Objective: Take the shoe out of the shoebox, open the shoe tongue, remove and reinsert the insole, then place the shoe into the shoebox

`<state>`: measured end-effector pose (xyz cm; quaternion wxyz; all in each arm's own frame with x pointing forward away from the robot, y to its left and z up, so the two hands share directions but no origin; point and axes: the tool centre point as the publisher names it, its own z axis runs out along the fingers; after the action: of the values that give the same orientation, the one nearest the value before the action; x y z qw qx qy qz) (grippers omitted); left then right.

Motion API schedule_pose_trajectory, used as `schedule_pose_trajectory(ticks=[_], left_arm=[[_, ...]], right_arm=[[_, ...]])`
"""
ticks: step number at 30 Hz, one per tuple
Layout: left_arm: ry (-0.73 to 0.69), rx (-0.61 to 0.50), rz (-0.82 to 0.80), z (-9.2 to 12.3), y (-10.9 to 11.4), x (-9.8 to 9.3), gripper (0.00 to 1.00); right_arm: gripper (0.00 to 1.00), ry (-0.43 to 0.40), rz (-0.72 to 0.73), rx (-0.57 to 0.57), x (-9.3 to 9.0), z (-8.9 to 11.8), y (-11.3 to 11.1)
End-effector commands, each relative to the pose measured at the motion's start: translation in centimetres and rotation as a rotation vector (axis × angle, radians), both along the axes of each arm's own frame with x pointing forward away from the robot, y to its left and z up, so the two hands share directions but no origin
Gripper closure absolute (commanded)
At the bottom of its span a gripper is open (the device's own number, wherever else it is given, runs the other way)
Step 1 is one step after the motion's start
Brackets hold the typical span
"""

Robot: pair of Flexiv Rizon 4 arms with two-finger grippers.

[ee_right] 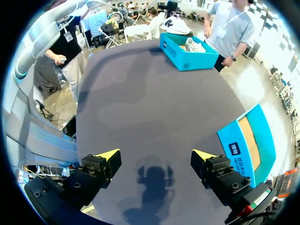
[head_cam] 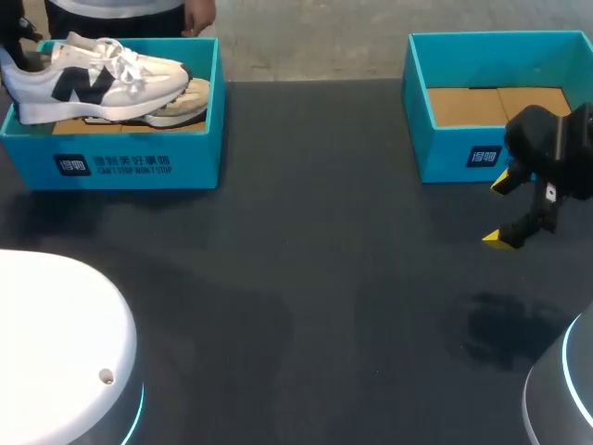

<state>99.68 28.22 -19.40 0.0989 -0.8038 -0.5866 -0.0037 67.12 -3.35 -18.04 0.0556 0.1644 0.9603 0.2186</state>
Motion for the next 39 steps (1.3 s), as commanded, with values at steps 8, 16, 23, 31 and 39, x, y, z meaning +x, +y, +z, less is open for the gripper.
schedule_pose_trajectory(ticks=[8,16,23,31,39], left_arm=[[-0.021,0.026,-0.010,1.1,-4.0,-5.1,1.00],[-0.032,0.017,0.027,1.4,-6.7,-8.3,1.00],[-0.014,0.014,0.057,1.4,-9.6,-10.4,1.00],[0.015,0.023,0.086,1.5,-13.3,-12.8,1.00],[0.037,0.038,0.111,1.4,-17.8,-15.5,1.00]], right_arm=[[0.00,0.003,0.000,-0.002,0.2,-0.1,0.1],[0.00,0.003,0.000,-0.002,0.2,-0.1,0.1],[0.00,0.003,0.000,-0.002,0.2,-0.1,0.1],[0.00,0.003,0.000,-0.002,0.2,-0.1,0.1],[0.00,0.003,0.000,-0.002,0.2,-0.1,0.1]])
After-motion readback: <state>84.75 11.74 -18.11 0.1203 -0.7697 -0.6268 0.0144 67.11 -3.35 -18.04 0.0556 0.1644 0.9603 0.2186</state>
